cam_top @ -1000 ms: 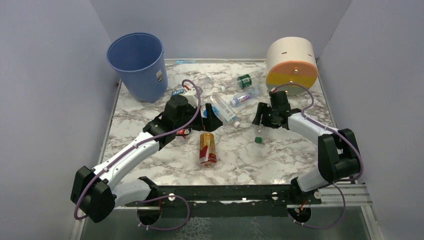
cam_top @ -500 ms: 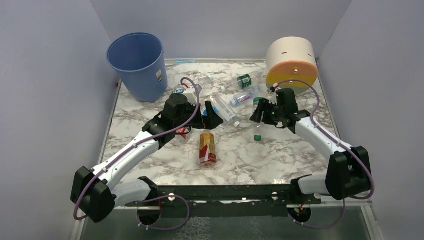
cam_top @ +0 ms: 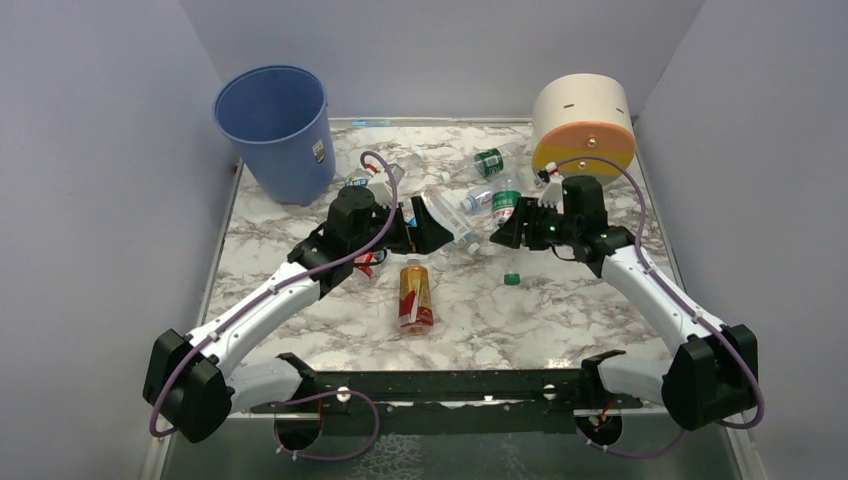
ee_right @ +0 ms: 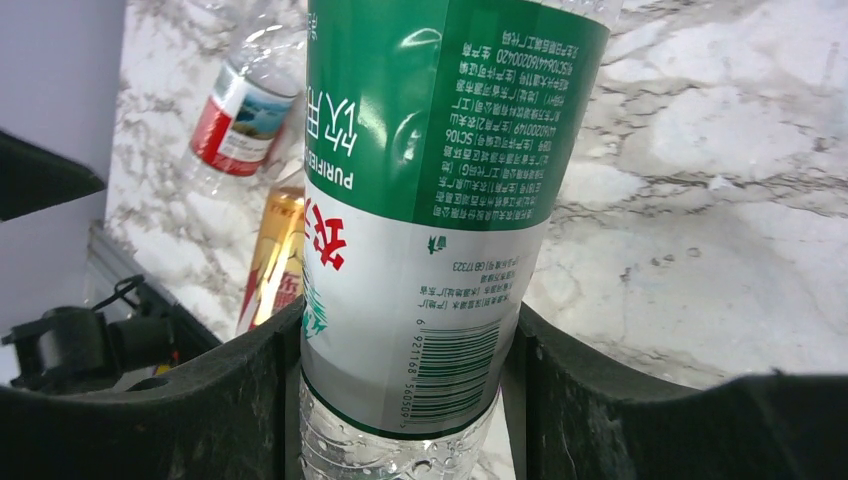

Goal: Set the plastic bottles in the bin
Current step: Pick up the plastic bottle at the center of the board, then place the plastic bottle in the trash bin.

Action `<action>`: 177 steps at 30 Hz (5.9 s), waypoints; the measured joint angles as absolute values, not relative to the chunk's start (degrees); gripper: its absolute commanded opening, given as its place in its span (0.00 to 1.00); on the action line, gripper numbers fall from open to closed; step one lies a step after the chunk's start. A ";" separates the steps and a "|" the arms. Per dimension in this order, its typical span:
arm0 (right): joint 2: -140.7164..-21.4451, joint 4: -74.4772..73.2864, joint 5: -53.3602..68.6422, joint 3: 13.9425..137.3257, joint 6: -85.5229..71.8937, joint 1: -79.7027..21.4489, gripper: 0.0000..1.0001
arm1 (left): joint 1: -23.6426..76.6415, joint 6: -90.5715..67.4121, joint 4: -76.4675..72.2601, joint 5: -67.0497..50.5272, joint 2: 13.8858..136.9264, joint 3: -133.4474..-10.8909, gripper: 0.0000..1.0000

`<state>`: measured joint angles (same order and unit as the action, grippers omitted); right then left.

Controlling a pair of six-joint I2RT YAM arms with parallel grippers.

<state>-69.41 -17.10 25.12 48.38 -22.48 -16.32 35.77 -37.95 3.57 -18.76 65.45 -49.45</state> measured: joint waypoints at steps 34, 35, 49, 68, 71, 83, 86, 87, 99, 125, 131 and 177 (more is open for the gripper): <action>-62.74 -10.26 29.56 46.68 -30.15 -37.41 0.57 | 35.77 -51.07 -11.49 -23.14 66.65 -43.66 0.99; -62.89 -9.98 29.32 46.68 -30.26 -38.00 0.57 | 35.77 -51.11 -11.46 -23.11 66.65 -43.40 0.99; -67.13 -7.84 24.25 47.79 -31.51 -44.38 0.57 | 35.73 -50.57 -9.93 -22.20 65.60 -43.16 0.94; -69.01 -7.11 22.59 49.50 -31.99 -45.32 0.61 | 35.70 -48.77 -7.35 -20.18 64.31 -43.13 0.65; -69.14 -7.07 22.50 49.50 -32.12 -45.39 0.62 | 35.70 -48.73 -7.18 -20.12 64.29 -43.13 0.63; -69.78 -6.55 22.55 49.52 -33.01 -45.47 0.73 | 35.73 -47.94 -7.11 -20.10 64.29 -43.13 0.56; -69.87 -6.50 22.52 49.52 -33.01 -45.54 0.74 | 35.73 -47.77 -7.14 -20.08 64.29 -43.13 0.56; -69.87 -6.50 22.52 49.52 -33.01 -45.54 0.74 | 35.73 -47.72 -7.14 -20.10 64.29 -43.13 0.55; -68.49 -8.82 21.17 49.60 -32.91 -45.69 0.99 | 35.57 -47.09 -7.11 -20.08 64.34 -43.13 0.55; -54.02 -23.70 12.21 59.33 -30.46 -45.69 0.99 | 24.53 -43.38 -3.20 -21.06 66.89 -50.39 0.55; -53.95 -24.18 11.97 56.88 -30.89 -45.69 1.00 | 18.59 -42.33 -2.35 -22.65 69.52 -59.09 0.55; -57.58 -17.89 20.03 45.19 -34.52 -45.69 0.99 | -24.27 -47.66 -18.17 -31.40 87.31 -84.03 0.55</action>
<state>-57.58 -17.89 20.03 45.19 -34.52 -45.69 -24.27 -47.66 -18.17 -31.40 87.31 -84.03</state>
